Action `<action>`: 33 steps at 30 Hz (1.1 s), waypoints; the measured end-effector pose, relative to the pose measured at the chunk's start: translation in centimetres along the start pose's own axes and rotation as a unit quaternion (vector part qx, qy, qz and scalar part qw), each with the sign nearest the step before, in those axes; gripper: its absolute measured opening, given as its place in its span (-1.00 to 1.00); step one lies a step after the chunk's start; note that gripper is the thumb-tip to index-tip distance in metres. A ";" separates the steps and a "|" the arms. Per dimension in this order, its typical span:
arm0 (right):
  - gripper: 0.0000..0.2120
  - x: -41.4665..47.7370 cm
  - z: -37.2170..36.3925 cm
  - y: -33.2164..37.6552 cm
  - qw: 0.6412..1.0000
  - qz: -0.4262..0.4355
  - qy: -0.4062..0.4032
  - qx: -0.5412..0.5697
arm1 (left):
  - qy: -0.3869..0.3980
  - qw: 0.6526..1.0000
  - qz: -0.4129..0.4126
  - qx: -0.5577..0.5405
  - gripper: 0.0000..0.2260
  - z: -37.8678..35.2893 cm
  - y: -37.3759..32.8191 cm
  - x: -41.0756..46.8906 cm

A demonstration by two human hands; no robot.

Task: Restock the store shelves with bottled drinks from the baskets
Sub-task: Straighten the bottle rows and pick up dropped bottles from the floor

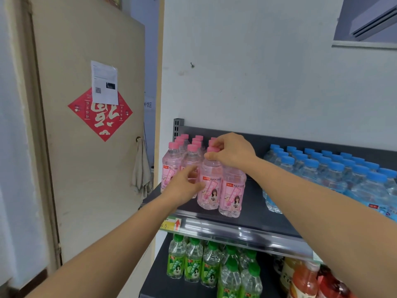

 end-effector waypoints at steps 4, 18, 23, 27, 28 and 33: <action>-0.56 0.8 -1.1 -0.6 0.999 -0.006 0.007 -0.048 | 0.014 0.999 0.019 0.027 -0.54 -0.1 1.5 0.4; -0.43 0.9 -2.3 -1.2 0.985 0.039 -0.018 -0.167 | 0.022 0.999 -0.010 0.037 -0.61 -1.1 2.6 0.9; -0.45 -2.1 -0.1 -1.0 0.968 0.081 -0.133 -0.197 | 0.024 0.995 -0.020 0.100 -0.45 -1.1 2.0 -0.5; -0.53 -6.4 0.1 -1.6 0.959 0.139 -0.184 -0.163 | 0.004 0.978 -0.061 0.199 -0.41 -1.2 1.2 -2.2; -0.54 -7.6 -0.1 -2.2 0.960 0.142 -0.185 -0.157 | -0.004 0.973 -0.066 0.223 -0.41 -1.3 1.1 -2.8; -0.54 -13.2 -1.3 -4.9 0.966 0.151 -0.147 -0.146 | -0.046 0.946 -0.098 0.306 -0.43 -2.3 1.1 -6.4</action>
Point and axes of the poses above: each hand's wrist, its own x-axis towards the middle knuckle, its own z-axis out of the back of the hand, y = z × x, the point moved 8 cm from there along x, towards the middle knuckle, and after that the axes turned 7 degrees about -y, right-handed, at the moved point
